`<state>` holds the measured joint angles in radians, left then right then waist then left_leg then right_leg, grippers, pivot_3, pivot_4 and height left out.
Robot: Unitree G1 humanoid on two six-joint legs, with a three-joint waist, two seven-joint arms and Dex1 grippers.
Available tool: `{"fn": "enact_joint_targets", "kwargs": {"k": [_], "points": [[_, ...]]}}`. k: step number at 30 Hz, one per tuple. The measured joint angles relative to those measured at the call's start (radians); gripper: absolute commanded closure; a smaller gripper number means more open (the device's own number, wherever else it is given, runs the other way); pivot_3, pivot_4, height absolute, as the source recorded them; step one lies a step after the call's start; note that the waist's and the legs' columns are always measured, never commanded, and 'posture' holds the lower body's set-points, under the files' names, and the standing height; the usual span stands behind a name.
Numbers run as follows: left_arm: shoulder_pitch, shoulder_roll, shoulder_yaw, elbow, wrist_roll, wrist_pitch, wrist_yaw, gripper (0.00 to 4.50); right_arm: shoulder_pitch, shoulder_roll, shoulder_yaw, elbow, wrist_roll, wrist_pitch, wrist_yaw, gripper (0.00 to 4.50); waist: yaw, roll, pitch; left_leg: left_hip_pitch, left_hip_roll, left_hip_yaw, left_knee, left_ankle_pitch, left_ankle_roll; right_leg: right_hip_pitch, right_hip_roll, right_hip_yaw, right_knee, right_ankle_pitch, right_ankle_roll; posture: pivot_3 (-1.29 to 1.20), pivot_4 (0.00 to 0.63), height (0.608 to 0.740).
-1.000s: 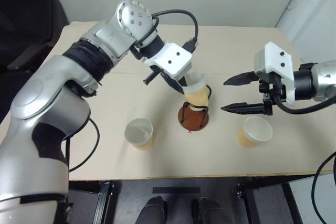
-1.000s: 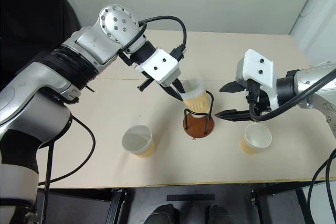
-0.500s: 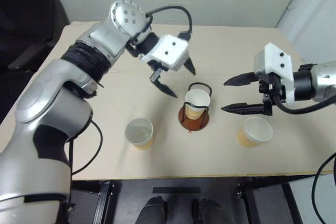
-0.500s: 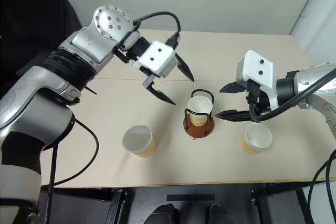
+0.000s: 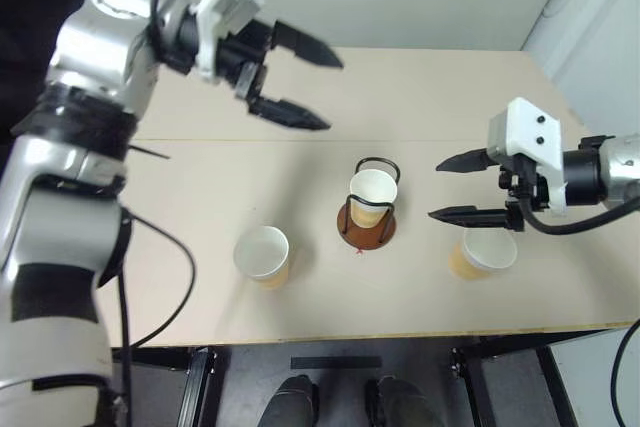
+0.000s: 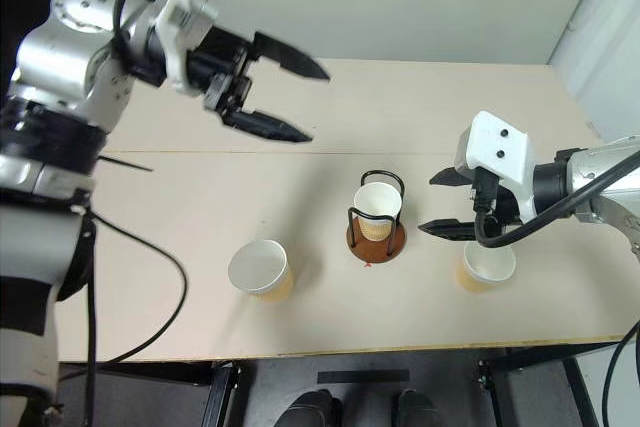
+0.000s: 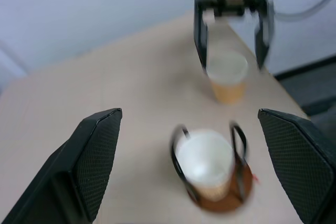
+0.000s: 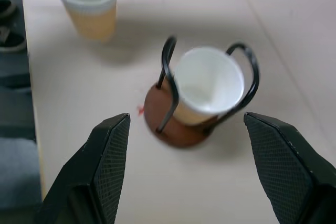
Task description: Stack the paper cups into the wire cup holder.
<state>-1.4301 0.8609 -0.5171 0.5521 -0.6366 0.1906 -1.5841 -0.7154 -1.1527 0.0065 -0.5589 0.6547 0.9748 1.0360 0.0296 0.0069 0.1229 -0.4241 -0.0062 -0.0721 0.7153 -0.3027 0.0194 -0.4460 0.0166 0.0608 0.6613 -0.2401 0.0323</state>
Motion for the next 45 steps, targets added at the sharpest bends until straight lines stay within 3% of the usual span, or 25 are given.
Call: {"fn": "enact_joint_targets", "kwargs": {"k": [9, 24, 33, 42, 45], "points": [[0.065, 0.079, -0.032, -0.138, -0.015, 0.032, 0.000, 0.04, 0.034, -0.089, 0.001, -0.037, -0.012, -0.018, 0.051, 0.99, 0.004, 0.000, 0.000, 0.003, 0.000, -0.001, 0.001, 0.000, 0.001, 0.005, -0.001, -0.001, 0.000, 0.001, 0.001, 0.00, 0.150, 0.740], [0.068, 0.064, -0.040, -0.123, -0.004, 0.027, 0.000, 0.04, 0.333, -0.217, -0.011, -0.059, -0.120, -0.164, 0.116, 0.99, 0.001, 0.000, 0.000, 0.004, -0.001, 0.000, 0.000, 0.000, 0.001, 0.005, -0.001, 0.000, 0.000, 0.001, 0.001, 0.00, 0.150, 0.740], [0.068, 0.067, -0.040, -0.126, -0.012, 0.025, 0.000, 0.04, 0.488, -0.252, -0.021, 0.018, -0.273, -0.307, 0.126, 0.99, 0.000, -0.001, 0.000, 0.004, -0.001, 0.000, 0.000, 0.000, 0.001, 0.006, -0.001, 0.000, 0.000, 0.001, 0.001, 0.00, 0.150, 0.740], [0.080, 0.088, -0.040, -0.161, -0.017, 0.027, 0.000, 0.04, 0.451, -0.231, 0.061, 0.102, -0.396, -0.411, 0.156, 0.99, 0.000, -0.001, 0.000, 0.005, -0.001, 0.000, 0.000, 0.000, 0.001, 0.006, -0.001, 0.000, 0.000, 0.001, 0.001, 0.00, 0.150, 0.740], [0.080, 0.090, -0.040, -0.164, -0.017, 0.029, 0.000, 0.00, 0.419, -0.210, 0.095, 0.112, -0.414, -0.421, 0.173, 1.56, 0.000, -0.001, 0.000, 0.005, -0.001, 0.000, 0.000, 0.000, 0.001, 0.006, -0.001, 0.000, 0.000, 0.001, 0.001, 0.00, 0.150, 0.740]]}}
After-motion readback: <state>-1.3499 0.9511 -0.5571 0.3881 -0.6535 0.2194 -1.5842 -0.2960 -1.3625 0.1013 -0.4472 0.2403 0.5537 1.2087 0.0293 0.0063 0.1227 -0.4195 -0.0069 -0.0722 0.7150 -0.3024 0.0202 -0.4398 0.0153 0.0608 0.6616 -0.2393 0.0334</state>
